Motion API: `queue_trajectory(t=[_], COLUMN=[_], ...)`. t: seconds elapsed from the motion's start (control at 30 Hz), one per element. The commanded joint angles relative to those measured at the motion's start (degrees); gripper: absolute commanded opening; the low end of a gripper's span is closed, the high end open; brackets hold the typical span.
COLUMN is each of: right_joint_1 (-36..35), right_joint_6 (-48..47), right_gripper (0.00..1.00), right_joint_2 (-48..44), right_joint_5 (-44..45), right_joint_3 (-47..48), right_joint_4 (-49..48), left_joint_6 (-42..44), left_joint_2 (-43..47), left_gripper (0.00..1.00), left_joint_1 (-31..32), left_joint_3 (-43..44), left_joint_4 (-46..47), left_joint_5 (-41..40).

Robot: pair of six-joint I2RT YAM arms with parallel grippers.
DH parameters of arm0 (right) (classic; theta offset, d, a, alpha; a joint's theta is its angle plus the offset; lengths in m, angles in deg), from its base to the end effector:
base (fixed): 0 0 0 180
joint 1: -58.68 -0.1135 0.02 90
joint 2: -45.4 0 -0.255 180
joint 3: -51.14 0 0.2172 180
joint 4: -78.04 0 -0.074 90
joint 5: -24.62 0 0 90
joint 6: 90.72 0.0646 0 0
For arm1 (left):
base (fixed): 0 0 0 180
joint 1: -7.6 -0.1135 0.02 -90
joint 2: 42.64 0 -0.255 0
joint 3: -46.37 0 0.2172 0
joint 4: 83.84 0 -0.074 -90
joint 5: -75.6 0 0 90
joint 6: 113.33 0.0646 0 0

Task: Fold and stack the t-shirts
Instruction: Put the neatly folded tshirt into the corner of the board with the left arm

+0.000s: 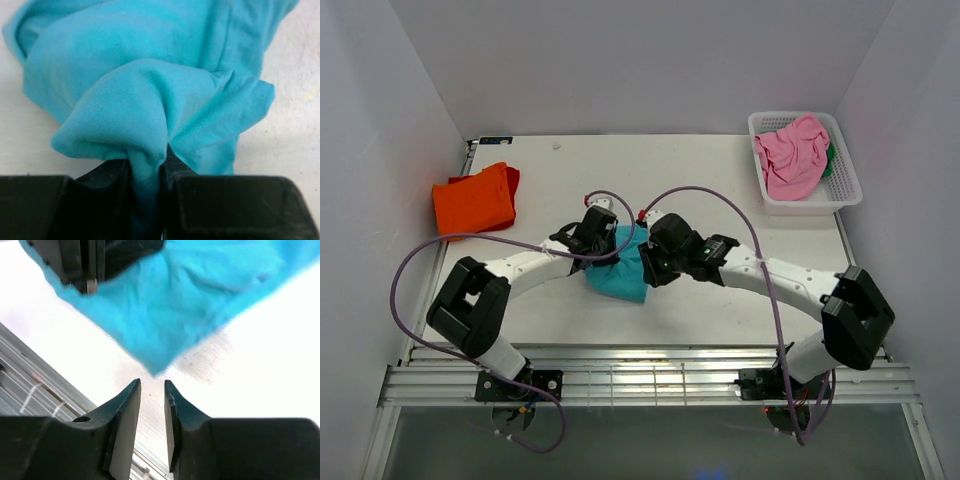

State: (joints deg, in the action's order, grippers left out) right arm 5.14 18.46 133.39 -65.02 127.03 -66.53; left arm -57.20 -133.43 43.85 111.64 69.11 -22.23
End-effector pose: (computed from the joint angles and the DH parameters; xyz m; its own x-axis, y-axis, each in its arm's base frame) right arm 0.1887 0.2547 0.2206 -0.6774 -0.3640 -0.6392 -0.6132 0.7594 0.2175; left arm 0.2499 -0.1723 0.1653 -0.8210 -0.0827 -0.5649 0.0740 0.9657 -0.2489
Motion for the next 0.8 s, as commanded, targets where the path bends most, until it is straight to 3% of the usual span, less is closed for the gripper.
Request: queue_trajectory(t=[0.0, 0.4, 0.77], right_joint_1=[-0.25, 0.01, 1.42], right_joint_6=[-1.60, -3.09, -4.15], right_gripper=[0.33, 0.36, 0.36], right_joint_2=[-5.97, -13.19, -12.84], right_joint_5=[6.40, 9.22, 4.83], right_joint_3=[2.72, -1.49, -5.97], right_joint_4=[4.42, 4.69, -0.24], left_joint_6=[7.04, 13.91, 23.23], left_joint_2=[4.91, -0.96, -10.55], left_gripper=[0.00, 0.00, 0.00], left_joint_1=[-3.98, -13.48, -22.88], left_joint_3=[6.12, 12.99, 33.19], left_joint_4=[-10.17, -16.15, -25.81], left_joint_5=[-8.07, -8.69, -8.34])
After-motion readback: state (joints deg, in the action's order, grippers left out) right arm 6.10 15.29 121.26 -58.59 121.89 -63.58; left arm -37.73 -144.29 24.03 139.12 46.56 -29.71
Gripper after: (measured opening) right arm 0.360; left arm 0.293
